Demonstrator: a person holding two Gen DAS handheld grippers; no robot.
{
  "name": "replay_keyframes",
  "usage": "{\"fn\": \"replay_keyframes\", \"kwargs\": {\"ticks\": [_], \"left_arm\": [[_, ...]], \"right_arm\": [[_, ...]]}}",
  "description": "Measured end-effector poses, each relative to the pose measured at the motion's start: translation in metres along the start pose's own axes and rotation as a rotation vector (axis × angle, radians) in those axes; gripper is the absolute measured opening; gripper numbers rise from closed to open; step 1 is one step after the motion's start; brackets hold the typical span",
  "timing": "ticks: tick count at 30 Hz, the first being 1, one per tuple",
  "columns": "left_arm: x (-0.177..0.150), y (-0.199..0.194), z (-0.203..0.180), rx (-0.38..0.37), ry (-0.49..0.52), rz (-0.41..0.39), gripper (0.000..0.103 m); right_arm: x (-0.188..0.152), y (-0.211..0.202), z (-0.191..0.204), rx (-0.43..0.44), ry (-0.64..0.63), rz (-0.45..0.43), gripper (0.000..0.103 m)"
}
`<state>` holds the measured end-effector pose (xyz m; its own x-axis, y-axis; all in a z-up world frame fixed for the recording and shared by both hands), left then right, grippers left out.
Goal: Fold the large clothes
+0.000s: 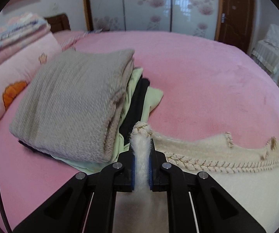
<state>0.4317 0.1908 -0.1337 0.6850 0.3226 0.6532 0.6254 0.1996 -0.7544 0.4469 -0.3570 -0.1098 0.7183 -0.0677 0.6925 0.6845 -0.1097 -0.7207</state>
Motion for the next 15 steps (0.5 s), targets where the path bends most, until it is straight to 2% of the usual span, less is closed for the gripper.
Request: {"fn": "replay_keyframes", "kwargs": {"ticks": [7, 10, 15], "left_arm": [[-0.003, 0.041, -0.002, 0.022, -0.056, 0.034, 0.008], [-0.016, 0.060, -0.003, 0.040, -0.042, 0.067, 0.009], [-0.018, 0.067, -0.003, 0.024, -0.039, 0.065, 0.013]], "right_arm": [[0.008, 0.041, -0.002, -0.049, 0.013, 0.066, 0.008], [-0.005, 0.064, -0.002, -0.057, 0.028, 0.145, 0.008], [-0.013, 0.072, -0.003, -0.049, 0.032, 0.172, 0.009]]}}
Point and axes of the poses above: each gripper's, at about its wrist camera, not at the fingertips, and y roughly the way its jaws point, z to its left, x to its top, the point moved 3 cm from there along y, roughly the way its jaws point, and after that the axes turned 8 degrees about -y, right-handed, at the moved point
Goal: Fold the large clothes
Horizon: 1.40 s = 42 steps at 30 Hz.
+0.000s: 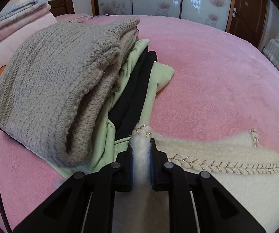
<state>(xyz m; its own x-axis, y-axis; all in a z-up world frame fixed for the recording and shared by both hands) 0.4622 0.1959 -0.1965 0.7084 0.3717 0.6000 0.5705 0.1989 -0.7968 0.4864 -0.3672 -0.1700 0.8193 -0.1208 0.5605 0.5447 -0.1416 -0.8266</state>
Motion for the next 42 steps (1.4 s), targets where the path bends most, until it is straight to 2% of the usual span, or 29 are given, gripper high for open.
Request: {"fn": "replay_keyframes", "kwargs": {"ticks": [3, 4, 5, 7, 10, 11, 14, 16, 19, 22, 25, 27, 29, 30, 31, 32, 34, 35, 36, 37, 38, 39, 40, 42], "left_arm": [[0.001, -0.004, 0.002, -0.024, -0.001, 0.010, 0.018], [0.001, -0.009, 0.003, -0.018, 0.001, 0.010, 0.029], [0.000, -0.015, 0.005, -0.008, 0.002, 0.012, 0.044], [-0.001, -0.031, 0.007, -0.037, 0.000, 0.016, 0.053], [-0.003, -0.064, 0.008, -0.042, -0.001, -0.006, 0.057], [-0.003, -0.075, 0.007, -0.049, 0.003, -0.013, 0.062], [-0.010, -0.123, 0.002, -0.063, 0.018, -0.067, 0.076], [-0.020, -0.153, -0.007, -0.107, 0.038, -0.075, 0.077], [-0.042, -0.186, -0.024, -0.185, 0.048, -0.060, 0.077], [-0.071, -0.204, -0.040, -0.262, 0.040, -0.034, 0.077], [-0.106, -0.200, -0.050, -0.290, 0.008, 0.015, 0.077], [-0.130, -0.183, -0.051, -0.297, -0.023, 0.068, 0.077], [-0.148, -0.159, -0.048, -0.265, -0.032, 0.122, 0.077], [-0.155, -0.146, -0.043, -0.229, -0.023, 0.137, 0.075], [-0.159, -0.138, -0.038, -0.209, -0.004, 0.119, 0.073], [-0.159, -0.138, -0.034, -0.212, 0.019, 0.078, 0.072], [-0.157, -0.138, -0.021, -0.142, 0.077, 0.009, 0.072], [-0.153, -0.134, -0.011, -0.110, 0.094, -0.006, 0.072], [-0.150, -0.132, 0.002, -0.105, 0.090, -0.009, 0.072], [-0.146, -0.130, 0.017, -0.108, 0.078, -0.012, 0.072], [-0.144, -0.129, 0.030, -0.102, 0.073, -0.021, 0.070], [-0.142, -0.129, 0.042, -0.100, 0.079, -0.030, 0.067], [-0.142, -0.128, 0.051, -0.116, 0.093, -0.027, 0.057], [-0.143, -0.130, 0.059, -0.134, 0.128, -0.025, 0.050]], "right_arm": [[0.002, -0.008, 0.000, -0.004, -0.011, -0.008, 0.016], [0.002, -0.015, 0.000, -0.016, -0.014, -0.021, 0.022], [0.002, -0.022, 0.000, -0.032, -0.019, -0.032, 0.026], [0.001, -0.041, 0.003, -0.044, -0.035, -0.061, 0.026], [-0.001, -0.080, 0.012, -0.026, -0.063, -0.121, 0.026], [-0.001, -0.092, 0.017, -0.016, -0.074, -0.134, 0.026], [-0.007, -0.132, 0.037, 0.069, -0.095, -0.170, 0.026], [-0.014, -0.153, 0.057, 0.131, -0.102, -0.161, 0.026], [-0.032, -0.178, 0.102, 0.288, -0.160, -0.151, 0.026], [-0.057, -0.190, 0.151, 0.366, -0.237, -0.154, 0.026], [-0.087, -0.174, 0.189, 0.450, -0.260, -0.106, 0.026], [-0.106, -0.158, 0.201, 0.463, -0.262, -0.068, 0.026], [-0.122, -0.139, 0.205, 0.447, -0.260, -0.030, 0.026], [-0.128, -0.136, 0.203, 0.437, -0.263, -0.046, 0.023], [-0.129, -0.135, 0.197, 0.421, -0.270, -0.066, 0.023], [-0.129, -0.134, 0.188, 0.373, -0.274, -0.078, 0.023], [-0.127, -0.127, 0.161, 0.268, -0.285, -0.094, 0.020], [-0.125, -0.123, 0.146, 0.265, -0.281, -0.094, 0.000], [-0.125, -0.120, 0.130, 0.262, -0.268, -0.093, 0.000], [-0.125, -0.118, 0.111, 0.205, -0.255, -0.096, 0.000], [-0.125, -0.113, 0.089, 0.091, -0.249, -0.088, 0.000], [-0.126, -0.109, 0.067, 0.056, -0.231, -0.085, 0.000], [-0.129, -0.105, 0.039, 0.044, -0.187, -0.074, 0.000], [-0.137, -0.104, -0.002, 0.029, -0.124, -0.070, 0.000]]}}
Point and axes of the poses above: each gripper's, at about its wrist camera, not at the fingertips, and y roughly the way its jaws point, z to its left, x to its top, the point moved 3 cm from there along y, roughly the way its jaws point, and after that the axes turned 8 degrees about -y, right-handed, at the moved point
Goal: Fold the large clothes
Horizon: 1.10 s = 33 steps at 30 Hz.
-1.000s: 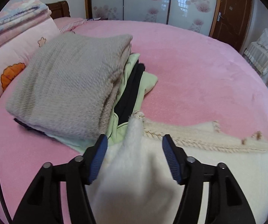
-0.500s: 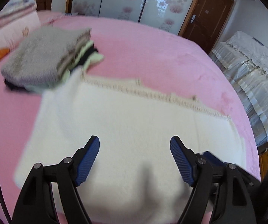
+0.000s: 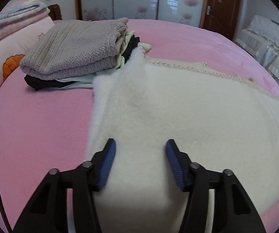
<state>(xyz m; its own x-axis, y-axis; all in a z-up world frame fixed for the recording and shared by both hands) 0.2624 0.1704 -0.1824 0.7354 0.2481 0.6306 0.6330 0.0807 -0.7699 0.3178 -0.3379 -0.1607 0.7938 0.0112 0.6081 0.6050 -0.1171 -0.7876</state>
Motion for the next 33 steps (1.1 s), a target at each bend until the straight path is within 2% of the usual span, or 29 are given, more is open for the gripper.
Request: {"fn": "replay_keyframes", "kwargs": {"ticks": [2, 3, 7, 9, 10, 12, 13, 15, 17, 20, 23, 26, 30, 33], "left_arm": [[-0.005, -0.004, 0.001, 0.009, 0.038, -0.012, 0.048], [-0.007, -0.004, 0.000, 0.016, 0.050, -0.021, 0.048], [-0.002, 0.002, -0.003, 0.038, 0.017, -0.010, 0.048], [0.002, -0.004, -0.006, 0.042, 0.000, 0.009, 0.048], [0.002, -0.010, -0.005, 0.047, -0.007, 0.013, 0.049], [0.000, -0.027, -0.005, 0.053, -0.026, 0.002, 0.060], [-0.003, -0.038, -0.004, 0.060, -0.036, -0.018, 0.069], [-0.014, -0.054, -0.001, 0.060, -0.051, -0.040, 0.072], [-0.028, -0.063, 0.005, 0.064, -0.073, -0.023, 0.072], [-0.050, -0.065, 0.021, 0.115, -0.074, -0.017, 0.074], [-0.061, -0.050, 0.046, 0.090, -0.122, 0.049, 0.076], [-0.062, -0.043, 0.058, 0.042, -0.187, 0.083, 0.078], [-0.060, -0.045, 0.049, 0.093, -0.123, 0.056, 0.078], [-0.057, -0.048, 0.047, 0.093, -0.123, 0.062, 0.078]], "right_arm": [[-0.011, -0.005, -0.022, 0.091, 0.057, -0.011, 0.000], [-0.014, -0.006, -0.024, 0.098, 0.057, -0.012, 0.000], [-0.013, -0.009, 0.001, -0.029, -0.049, 0.000, 0.000], [-0.007, -0.016, 0.004, -0.019, -0.036, -0.001, 0.003], [-0.006, -0.024, 0.006, 0.016, -0.016, -0.010, 0.003], [-0.003, -0.042, 0.009, 0.075, -0.001, -0.033, 0.003], [-0.005, -0.053, 0.018, 0.114, -0.009, -0.050, 0.003], [-0.011, -0.065, 0.034, 0.182, -0.032, -0.053, 0.003], [-0.024, -0.063, 0.047, 0.231, -0.041, -0.011, 0.003], [-0.046, -0.050, 0.043, 0.199, -0.042, 0.036, 0.003], [-0.060, -0.049, 0.017, 0.183, 0.024, 0.039, 0.000], [-0.067, -0.046, -0.002, 0.210, 0.077, 0.053, 0.000], [-0.065, -0.048, 0.003, 0.175, 0.046, 0.071, 0.000], [-0.061, -0.051, 0.006, 0.166, 0.041, 0.081, 0.003]]}}
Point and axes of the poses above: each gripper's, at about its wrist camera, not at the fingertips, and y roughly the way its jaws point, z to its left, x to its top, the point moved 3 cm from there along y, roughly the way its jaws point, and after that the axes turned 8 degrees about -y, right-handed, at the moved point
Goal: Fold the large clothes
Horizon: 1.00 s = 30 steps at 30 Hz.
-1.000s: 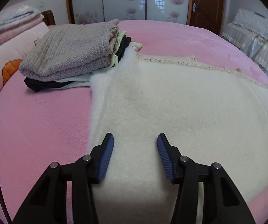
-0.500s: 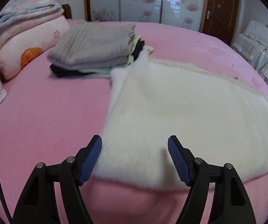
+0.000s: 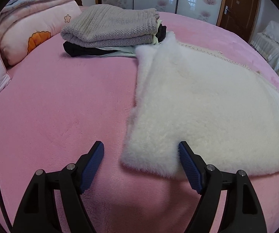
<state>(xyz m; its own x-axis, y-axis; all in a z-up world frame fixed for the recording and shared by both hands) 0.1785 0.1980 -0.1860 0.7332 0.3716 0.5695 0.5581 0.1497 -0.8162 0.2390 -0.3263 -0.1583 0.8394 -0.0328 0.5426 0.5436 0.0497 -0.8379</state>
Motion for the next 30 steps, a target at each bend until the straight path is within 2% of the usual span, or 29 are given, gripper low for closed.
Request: {"fn": "replay_keyframes", "kwargs": {"ticks": [8, 11, 12, 14, 17, 24, 30], "left_arm": [[0.007, -0.038, -0.006, -0.014, -0.004, 0.038, 0.078], [0.006, -0.058, -0.014, 0.001, 0.001, 0.048, 0.086], [0.005, -0.065, -0.017, -0.003, 0.001, 0.055, 0.086], [0.003, -0.076, -0.025, -0.018, 0.013, 0.074, 0.086], [-0.002, -0.096, -0.040, -0.032, 0.039, 0.078, 0.086], [-0.015, -0.137, -0.066, -0.098, 0.065, 0.037, 0.086], [-0.026, -0.142, -0.076, -0.188, 0.012, 0.060, 0.086]], "right_arm": [[0.003, -0.034, 0.012, 0.045, 0.062, -0.015, 0.004], [0.003, -0.053, 0.025, 0.061, 0.065, -0.027, 0.006], [0.003, -0.060, 0.031, 0.076, 0.066, -0.031, 0.009], [0.002, -0.073, 0.041, 0.087, 0.062, -0.044, 0.027], [0.001, -0.096, 0.059, 0.076, 0.030, -0.086, 0.043], [0.004, -0.136, 0.097, 0.098, -0.039, -0.162, 0.046], [0.014, -0.146, 0.130, 0.121, -0.083, -0.208, 0.046]]}}
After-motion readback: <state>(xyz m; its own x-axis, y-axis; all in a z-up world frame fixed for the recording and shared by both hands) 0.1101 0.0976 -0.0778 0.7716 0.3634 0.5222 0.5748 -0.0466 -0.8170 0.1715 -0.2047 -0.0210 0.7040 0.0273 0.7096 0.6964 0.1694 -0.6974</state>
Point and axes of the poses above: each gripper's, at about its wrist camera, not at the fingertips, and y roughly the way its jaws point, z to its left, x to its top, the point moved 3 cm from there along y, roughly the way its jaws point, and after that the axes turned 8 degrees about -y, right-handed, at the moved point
